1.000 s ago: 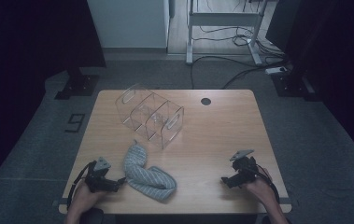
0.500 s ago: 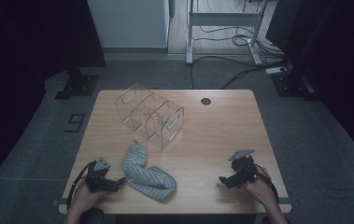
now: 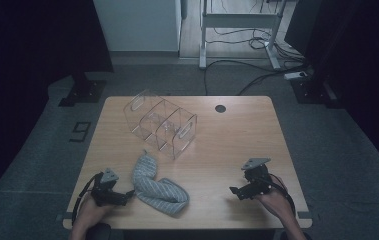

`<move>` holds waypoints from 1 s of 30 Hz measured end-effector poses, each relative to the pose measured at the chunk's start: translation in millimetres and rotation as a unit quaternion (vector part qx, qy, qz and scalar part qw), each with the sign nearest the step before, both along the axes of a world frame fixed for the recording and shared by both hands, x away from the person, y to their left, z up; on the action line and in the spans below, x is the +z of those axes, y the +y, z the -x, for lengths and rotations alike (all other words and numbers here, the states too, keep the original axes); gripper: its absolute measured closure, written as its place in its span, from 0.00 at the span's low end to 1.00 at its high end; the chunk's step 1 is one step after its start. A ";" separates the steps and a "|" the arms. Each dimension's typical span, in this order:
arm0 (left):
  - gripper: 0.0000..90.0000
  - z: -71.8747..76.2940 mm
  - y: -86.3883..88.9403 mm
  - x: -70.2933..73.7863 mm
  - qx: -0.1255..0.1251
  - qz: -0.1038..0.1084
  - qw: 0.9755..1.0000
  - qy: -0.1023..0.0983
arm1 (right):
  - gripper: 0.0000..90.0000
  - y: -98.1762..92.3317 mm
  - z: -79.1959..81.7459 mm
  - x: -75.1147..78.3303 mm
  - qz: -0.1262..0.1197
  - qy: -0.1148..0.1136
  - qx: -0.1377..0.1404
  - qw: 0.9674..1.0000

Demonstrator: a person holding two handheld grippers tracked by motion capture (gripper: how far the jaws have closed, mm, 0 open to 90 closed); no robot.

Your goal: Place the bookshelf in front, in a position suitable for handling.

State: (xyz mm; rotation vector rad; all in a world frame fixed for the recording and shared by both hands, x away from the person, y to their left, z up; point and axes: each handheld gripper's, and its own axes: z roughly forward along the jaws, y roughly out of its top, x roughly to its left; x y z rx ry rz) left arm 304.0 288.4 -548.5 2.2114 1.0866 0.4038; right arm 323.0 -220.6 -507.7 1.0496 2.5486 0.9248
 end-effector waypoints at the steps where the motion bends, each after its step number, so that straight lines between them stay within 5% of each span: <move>1: 0.00 0.0 0.0 0.0 0.000 0.000 1.000 0.000 | 0.00 1.5 -0.2 1.3 0.000 -0.004 0.003 1.000; 30: 0.00 -0.4 -0.7 -0.1 0.003 0.000 1.000 0.000 | 0.00 62.2 -6.9 17.5 -0.008 -0.008 0.071 0.997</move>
